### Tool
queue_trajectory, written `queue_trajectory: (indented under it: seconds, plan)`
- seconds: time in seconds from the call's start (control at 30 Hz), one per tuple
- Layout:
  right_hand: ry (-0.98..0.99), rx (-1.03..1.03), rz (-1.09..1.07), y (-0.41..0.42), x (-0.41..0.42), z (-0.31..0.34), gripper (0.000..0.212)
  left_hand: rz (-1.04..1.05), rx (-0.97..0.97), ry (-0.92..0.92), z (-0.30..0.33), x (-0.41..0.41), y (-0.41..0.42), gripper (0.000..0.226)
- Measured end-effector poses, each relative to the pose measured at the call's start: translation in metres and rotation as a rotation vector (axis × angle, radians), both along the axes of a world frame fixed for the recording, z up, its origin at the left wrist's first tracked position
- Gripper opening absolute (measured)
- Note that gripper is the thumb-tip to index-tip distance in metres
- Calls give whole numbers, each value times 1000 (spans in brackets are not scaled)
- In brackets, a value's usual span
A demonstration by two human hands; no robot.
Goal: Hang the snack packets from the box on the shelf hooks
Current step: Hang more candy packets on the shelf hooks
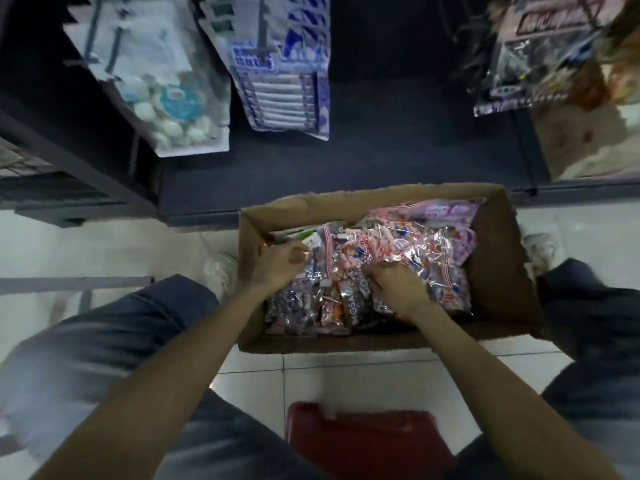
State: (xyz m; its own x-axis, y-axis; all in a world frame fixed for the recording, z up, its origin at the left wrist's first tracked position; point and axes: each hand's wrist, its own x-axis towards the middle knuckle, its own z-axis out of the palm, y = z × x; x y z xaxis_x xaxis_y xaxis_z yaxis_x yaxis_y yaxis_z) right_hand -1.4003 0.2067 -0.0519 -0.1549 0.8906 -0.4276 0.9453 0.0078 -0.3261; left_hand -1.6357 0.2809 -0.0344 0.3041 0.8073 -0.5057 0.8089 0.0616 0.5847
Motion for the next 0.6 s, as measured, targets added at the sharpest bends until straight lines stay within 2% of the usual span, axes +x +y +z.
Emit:
queue_trajectory:
  seconds: [0.1,0.17,0.3,0.4,0.5,0.6]
  plan:
    - [-21,-62,-109,-13,20,-31,39,-20,0,134,-35,4,-9,39]
    - [10,-35,-178,-20,30,-47,39,-80,30,208,-51,6,-14,50]
    - [-10,54,-273,-16,47,-59,46,-330,82,402,-71,15,-14,75]
    - [-81,-63,-298,-7,59,-65,64,-482,-24,516,-84,19,-13,95]
    - [-75,-204,-292,-6,66,-74,77,-530,-73,588,-96,20,-15,113]
    - [-42,-249,-266,-8,69,-78,84,-563,-49,635,-98,24,-11,116]
